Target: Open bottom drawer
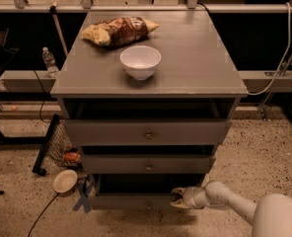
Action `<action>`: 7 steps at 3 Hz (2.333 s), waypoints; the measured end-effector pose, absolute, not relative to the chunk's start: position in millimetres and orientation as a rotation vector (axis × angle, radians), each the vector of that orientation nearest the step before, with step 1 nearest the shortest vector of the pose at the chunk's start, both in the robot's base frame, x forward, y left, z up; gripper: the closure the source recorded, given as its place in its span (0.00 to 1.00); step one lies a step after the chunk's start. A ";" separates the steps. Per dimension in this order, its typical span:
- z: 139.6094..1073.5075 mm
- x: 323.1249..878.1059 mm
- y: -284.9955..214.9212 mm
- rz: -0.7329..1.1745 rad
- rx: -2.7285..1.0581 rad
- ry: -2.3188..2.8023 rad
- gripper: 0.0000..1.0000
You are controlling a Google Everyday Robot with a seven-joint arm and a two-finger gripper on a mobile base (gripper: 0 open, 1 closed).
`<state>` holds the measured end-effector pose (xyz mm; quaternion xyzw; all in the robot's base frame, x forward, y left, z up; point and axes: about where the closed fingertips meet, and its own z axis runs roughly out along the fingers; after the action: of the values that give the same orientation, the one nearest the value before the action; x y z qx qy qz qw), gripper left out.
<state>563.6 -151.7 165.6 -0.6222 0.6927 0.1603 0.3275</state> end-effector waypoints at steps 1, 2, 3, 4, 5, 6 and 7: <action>171.4 563.6 -151.7 0.420 -1.629 1.814 1.00; 170.6 530.3 -150.1 0.448 -1.582 1.847 1.00; 170.6 530.5 -150.0 0.448 -1.582 1.847 1.00; 171.9 530.5 -150.0 0.448 -1.582 1.847 1.00; 175.6 492.8 -146.9 0.489 -1.505 1.890 1.00; 175.5 492.7 -146.8 0.489 -1.505 1.890 1.00; 177.1 472.3 -144.9 0.492 -1.529 1.886 1.00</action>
Offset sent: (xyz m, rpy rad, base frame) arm -0.0998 -0.0014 0.0059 0.0647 0.0690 -0.1090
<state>472.3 -144.9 177.1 -0.5835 0.7197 0.1877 0.3260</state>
